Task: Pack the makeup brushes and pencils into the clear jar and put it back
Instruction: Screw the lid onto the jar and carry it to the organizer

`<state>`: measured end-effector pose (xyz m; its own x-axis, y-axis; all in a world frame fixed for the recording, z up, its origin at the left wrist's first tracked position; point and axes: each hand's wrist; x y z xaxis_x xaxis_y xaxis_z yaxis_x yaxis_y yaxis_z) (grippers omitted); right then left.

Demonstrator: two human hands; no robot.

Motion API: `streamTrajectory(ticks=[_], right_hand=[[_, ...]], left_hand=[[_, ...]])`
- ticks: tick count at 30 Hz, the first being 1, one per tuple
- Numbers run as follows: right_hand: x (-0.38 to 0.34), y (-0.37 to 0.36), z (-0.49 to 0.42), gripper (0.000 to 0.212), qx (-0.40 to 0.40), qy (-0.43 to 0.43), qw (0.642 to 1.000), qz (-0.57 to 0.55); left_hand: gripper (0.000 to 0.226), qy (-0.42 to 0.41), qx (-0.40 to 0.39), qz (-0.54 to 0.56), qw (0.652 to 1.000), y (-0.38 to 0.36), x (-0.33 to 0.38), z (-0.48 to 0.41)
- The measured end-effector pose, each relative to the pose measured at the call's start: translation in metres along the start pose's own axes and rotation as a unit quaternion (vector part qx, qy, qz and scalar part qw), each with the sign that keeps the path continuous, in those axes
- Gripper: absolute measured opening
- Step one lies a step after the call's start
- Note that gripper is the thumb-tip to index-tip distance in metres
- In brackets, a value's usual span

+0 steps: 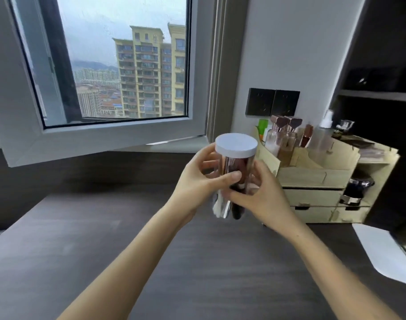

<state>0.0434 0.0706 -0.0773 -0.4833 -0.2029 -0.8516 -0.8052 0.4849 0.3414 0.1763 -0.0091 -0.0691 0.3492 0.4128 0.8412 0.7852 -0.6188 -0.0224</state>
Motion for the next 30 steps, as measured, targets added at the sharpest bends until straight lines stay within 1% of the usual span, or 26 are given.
streamTrajectory(ticks=[2,4,6,8,10,12,15,19,20,22,25,27,30], right_hand=[[-0.007,0.029,-0.008,0.067,0.068,0.023,0.997,0.023],[-0.01,0.058,-0.016,0.072,0.125,0.044,0.989,0.071],[-0.008,0.084,-0.025,0.076,0.176,0.052,0.978,0.096],[-0.002,0.11,-0.034,0.079,0.208,0.055,0.972,0.092],[0.007,0.127,-0.044,0.08,0.223,0.057,0.969,0.094],[0.019,0.142,-0.054,0.079,0.233,0.047,0.966,0.099],[0.038,0.153,-0.067,0.08,0.229,0.026,0.969,0.089],[0.061,0.161,-0.078,0.082,0.226,0.006,0.97,0.09],[0.066,0.162,-0.081,0.083,0.225,-0.003,0.969,0.099],[0.074,0.164,-0.088,0.084,0.223,-0.028,0.966,0.127],[0.079,0.165,-0.102,0.083,0.222,-0.049,0.955,0.191],[0.08,0.166,-0.109,0.081,0.224,-0.068,0.942,0.242],[0.081,0.167,-0.112,0.081,0.229,-0.1,0.923,0.294]], left_hand=[[0.073,-0.076,0.003,-0.081,0.994,-0.025,0.009,-0.021],[0.074,-0.183,0.001,-0.171,0.968,-0.05,0.015,-0.042],[0.063,-0.259,-0.001,-0.227,0.939,-0.073,0.019,-0.062],[0.05,-0.287,-0.016,-0.244,0.926,-0.091,0.02,-0.082],[0.049,-0.29,-0.041,-0.26,0.92,-0.102,0.016,-0.099],[0.057,-0.274,-0.066,-0.275,0.919,-0.112,0.01,-0.115],[0.068,-0.252,-0.095,-0.285,0.92,-0.12,0.003,-0.13],[0.074,-0.229,-0.132,-0.329,0.906,-0.124,-0.007,-0.142],[0.075,-0.22,-0.142,-0.351,0.899,-0.126,-0.01,-0.145],[0.073,-0.206,-0.156,-0.413,0.873,-0.131,-0.016,-0.151],[0.06,-0.173,-0.146,-0.502,0.835,-0.137,-0.025,-0.163],[0.056,-0.151,-0.142,-0.539,0.816,-0.139,-0.029,-0.172],[0.06,-0.138,-0.156,-0.573,0.793,-0.145,-0.033,-0.182]])
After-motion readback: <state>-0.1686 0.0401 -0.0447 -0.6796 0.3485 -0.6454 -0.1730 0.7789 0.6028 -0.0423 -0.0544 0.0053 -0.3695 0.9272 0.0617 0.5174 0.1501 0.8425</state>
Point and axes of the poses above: each hand's wrist, its own z-axis away from the middle knuckle, its own y-axis out of the back of the hand, x = y × z, and after that the axes turned 6 degrees about -y, right-handed
